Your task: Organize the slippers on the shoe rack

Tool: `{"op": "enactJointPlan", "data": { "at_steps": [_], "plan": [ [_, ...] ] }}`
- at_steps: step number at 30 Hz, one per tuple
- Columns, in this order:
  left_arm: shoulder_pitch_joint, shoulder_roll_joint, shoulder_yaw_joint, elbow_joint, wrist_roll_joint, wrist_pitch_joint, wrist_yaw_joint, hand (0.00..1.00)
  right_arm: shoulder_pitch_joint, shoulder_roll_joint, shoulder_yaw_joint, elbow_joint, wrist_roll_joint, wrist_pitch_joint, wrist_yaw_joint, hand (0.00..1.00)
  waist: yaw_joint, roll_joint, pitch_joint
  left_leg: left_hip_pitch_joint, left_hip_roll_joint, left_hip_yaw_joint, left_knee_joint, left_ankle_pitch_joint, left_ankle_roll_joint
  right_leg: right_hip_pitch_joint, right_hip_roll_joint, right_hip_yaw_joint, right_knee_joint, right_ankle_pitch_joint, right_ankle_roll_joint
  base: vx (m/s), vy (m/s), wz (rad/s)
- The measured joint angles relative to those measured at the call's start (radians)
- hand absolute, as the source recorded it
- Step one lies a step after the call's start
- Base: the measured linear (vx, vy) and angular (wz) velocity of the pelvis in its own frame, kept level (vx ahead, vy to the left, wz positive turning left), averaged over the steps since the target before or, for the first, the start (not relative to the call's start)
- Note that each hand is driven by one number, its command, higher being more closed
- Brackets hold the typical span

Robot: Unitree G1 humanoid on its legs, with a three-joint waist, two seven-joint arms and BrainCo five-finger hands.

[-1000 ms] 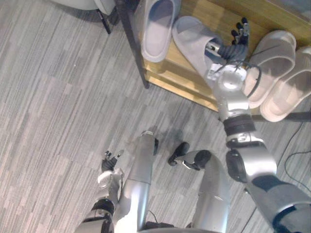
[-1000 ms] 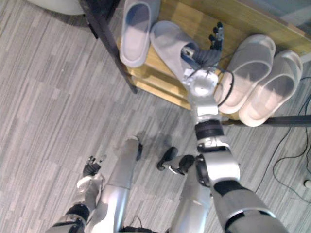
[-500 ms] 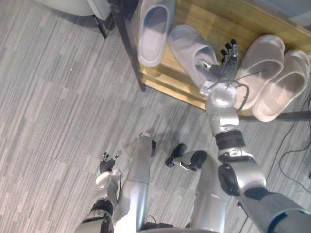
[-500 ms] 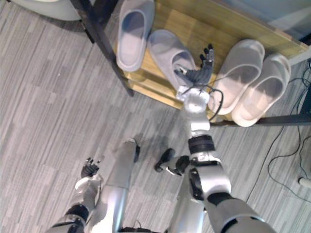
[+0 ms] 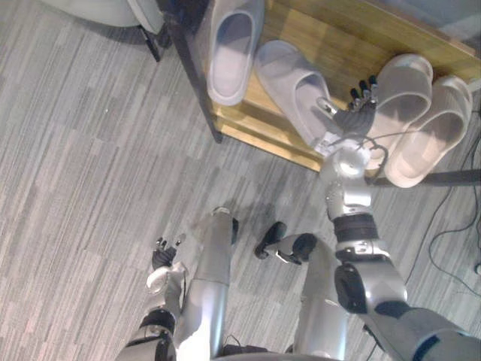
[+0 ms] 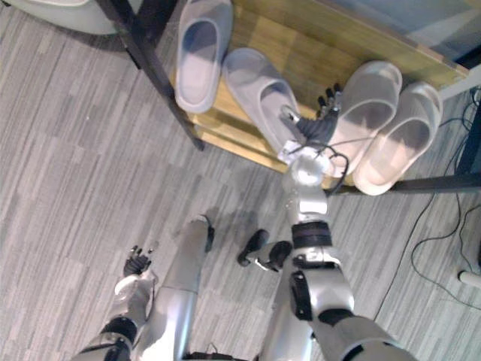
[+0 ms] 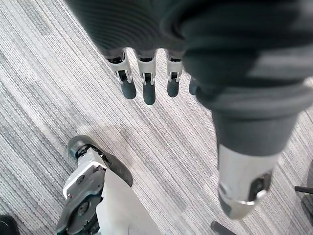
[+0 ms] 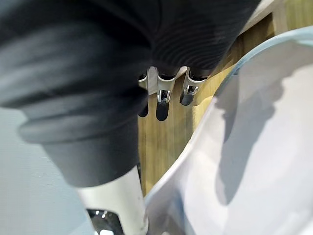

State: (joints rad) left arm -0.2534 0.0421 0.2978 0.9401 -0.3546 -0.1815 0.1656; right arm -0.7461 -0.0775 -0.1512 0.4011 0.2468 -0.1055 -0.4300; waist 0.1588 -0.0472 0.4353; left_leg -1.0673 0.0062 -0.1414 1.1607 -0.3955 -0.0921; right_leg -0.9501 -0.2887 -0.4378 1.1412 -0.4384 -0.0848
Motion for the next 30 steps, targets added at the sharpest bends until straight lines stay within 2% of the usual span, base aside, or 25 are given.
{"op": "enactJointPlan", "data": {
  "at_steps": [8, 11, 14, 23, 30],
  "plan": [
    [0.0, 0.001, 0.0, -0.007, 0.001, 0.015, -0.015, 0.0, 0.071, 0.039, 0.055, -0.037, 0.041, -0.01, 0.061, 0.0, -0.006, -0.007, 0.003, 0.014, 0.003, 0.001, -0.013, 0.001, 0.001, 0.014, 0.007, 0.001, -0.015, 0.004, 0.006, 0.0, 0.0, 0.0],
    [0.0, 0.005, 0.0, -0.012, 0.001, 0.02, -0.015, 0.0, 0.091, 0.042, 0.108, -0.038, 0.069, -0.01, 0.08, 0.0, -0.007, -0.019, 0.01, 0.036, 0.003, 0.0, -0.02, 0.001, 0.001, 0.033, 0.007, 0.001, -0.019, 0.003, 0.007, 0.0, -0.01, 0.01],
    [0.0, 0.005, 0.0, -0.02, 0.001, 0.02, -0.015, 0.0, 0.108, 0.081, 0.131, -0.038, 0.07, -0.01, 0.1, 0.0, -0.007, -0.022, 0.012, 0.042, 0.003, 0.001, -0.023, 0.001, 0.001, 0.043, 0.008, -0.001, -0.026, 0.003, 0.008, 0.0, 0.0, 0.0],
    [0.0, 0.007, 0.001, -0.035, 0.011, 0.022, -0.012, 0.0, 0.111, 0.137, 0.189, -0.037, 0.072, -0.011, 0.108, 0.0, -0.004, -0.031, 0.017, 0.041, 0.001, 0.0, -0.026, 0.001, 0.002, 0.043, 0.008, -0.003, -0.027, 0.003, 0.009, 0.0, -0.004, 0.0],
    [-0.001, 0.006, 0.001, -0.04, 0.019, 0.022, -0.01, 0.0, 0.085, 0.148, 0.193, -0.028, 0.079, -0.011, 0.104, 0.0, 0.003, -0.029, 0.021, 0.036, -0.002, -0.006, -0.031, 0.001, 0.001, 0.043, 0.003, -0.012, -0.028, 0.0, 0.014, 0.01, -0.022, 0.03]
  ]
}}
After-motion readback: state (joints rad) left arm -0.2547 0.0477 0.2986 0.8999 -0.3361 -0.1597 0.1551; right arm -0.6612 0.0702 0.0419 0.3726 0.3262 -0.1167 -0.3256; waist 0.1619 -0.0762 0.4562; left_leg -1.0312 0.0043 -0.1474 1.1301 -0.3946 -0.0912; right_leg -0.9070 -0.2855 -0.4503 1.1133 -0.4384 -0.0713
